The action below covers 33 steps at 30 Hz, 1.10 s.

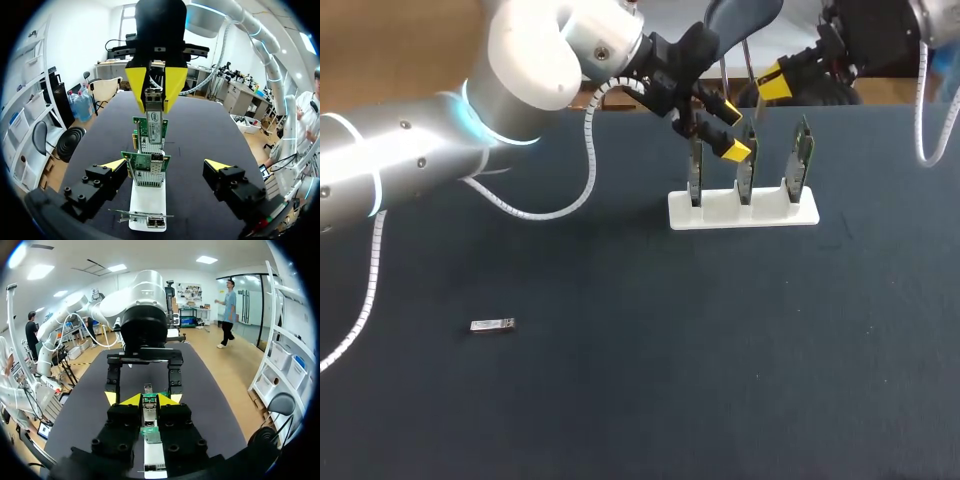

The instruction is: Pick up the optical module with the left hand, and insert it into the network port with the right hand.

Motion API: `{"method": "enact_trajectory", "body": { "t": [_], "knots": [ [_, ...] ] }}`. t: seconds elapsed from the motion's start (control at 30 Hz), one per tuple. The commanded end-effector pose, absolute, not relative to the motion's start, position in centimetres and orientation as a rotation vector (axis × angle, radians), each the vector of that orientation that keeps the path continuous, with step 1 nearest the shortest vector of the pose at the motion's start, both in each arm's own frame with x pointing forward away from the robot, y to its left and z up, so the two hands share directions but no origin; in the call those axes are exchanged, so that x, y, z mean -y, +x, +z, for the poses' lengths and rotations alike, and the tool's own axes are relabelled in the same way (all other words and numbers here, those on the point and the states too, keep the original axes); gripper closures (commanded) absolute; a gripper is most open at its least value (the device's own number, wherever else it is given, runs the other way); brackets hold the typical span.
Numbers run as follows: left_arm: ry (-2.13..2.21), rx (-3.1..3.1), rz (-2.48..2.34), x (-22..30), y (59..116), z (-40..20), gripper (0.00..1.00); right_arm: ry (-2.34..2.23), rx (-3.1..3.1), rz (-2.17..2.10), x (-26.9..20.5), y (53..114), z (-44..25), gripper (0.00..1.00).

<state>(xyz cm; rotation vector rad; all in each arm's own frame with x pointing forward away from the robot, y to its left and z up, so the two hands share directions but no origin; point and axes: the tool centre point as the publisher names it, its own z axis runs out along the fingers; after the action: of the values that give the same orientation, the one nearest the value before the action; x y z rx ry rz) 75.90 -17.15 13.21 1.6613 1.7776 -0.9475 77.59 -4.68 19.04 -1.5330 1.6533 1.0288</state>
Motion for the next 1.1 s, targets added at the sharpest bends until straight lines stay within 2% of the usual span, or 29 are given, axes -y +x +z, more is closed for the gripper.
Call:
{"method": "enact_trajectory", "body": {
  "t": [0.03, 1.1],
  "knots": [
    [1.666, -1.780, -0.948, 17.2, 76.1, 13.2, 0.00, -1.554, -1.652, 1.015, 4.4, 77.3, 18.9, 1.00],
    [1.666, -1.780, -0.948, 17.2, 76.1, 13.2, 0.00, -1.643, -1.661, 1.009, 3.8, 77.5, 17.0, 1.00]
  ]
}}
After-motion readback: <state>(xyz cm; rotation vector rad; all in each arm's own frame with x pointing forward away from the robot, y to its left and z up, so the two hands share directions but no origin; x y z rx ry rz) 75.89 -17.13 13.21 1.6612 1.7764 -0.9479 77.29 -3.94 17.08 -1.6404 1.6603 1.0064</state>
